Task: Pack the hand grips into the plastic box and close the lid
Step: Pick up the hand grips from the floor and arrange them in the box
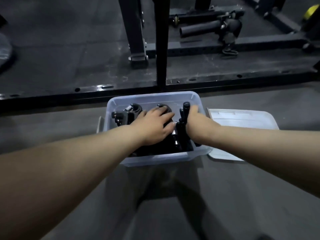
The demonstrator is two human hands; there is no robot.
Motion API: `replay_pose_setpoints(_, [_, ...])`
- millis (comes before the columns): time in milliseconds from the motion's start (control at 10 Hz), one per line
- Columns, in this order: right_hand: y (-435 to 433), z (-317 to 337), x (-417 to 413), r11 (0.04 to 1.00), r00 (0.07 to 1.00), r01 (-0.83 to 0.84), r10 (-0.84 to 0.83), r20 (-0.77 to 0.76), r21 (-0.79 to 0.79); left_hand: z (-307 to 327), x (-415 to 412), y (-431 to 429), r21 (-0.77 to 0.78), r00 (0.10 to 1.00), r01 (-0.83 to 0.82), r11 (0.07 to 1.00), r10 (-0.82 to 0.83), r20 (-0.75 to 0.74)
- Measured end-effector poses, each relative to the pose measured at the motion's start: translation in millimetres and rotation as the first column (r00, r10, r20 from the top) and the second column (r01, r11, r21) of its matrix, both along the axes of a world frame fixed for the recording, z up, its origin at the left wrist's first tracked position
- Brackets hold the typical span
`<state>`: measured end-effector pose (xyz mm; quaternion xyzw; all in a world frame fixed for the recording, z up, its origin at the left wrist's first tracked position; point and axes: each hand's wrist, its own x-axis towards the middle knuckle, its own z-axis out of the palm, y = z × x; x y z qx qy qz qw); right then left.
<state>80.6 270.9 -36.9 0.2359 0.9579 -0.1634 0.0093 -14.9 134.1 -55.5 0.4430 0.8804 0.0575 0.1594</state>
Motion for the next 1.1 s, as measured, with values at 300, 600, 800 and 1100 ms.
replay_pose_setpoints(300, [9.0,-8.0,-3.2,0.923,0.919,0.130,0.024,0.393,-0.361,-15.1,8.2,-5.8,-0.012,0.990,-0.008,1.000,0.006,-0.144])
replay_pose_setpoints(600, [18.6,11.2,-7.1,0.972,0.876,-0.175,0.228,0.425,-0.160,-9.6,8.4,-19.4,-0.023,0.993,0.019,1.000,-0.021,-0.120])
replay_pose_setpoints(800, [28.9,33.5,-15.1,0.986,0.902,-0.141,0.163,0.399,-0.086,-17.0,14.6,-23.6,0.008,0.969,0.017,1.000,-0.015,-0.247])
replay_pose_setpoints(1100, [32.7,40.9,1.9,0.987,0.947,-0.143,0.157,0.282,-0.070,-19.7,15.5,-23.2,0.015,0.958,0.025,1.000,-0.019,-0.286])
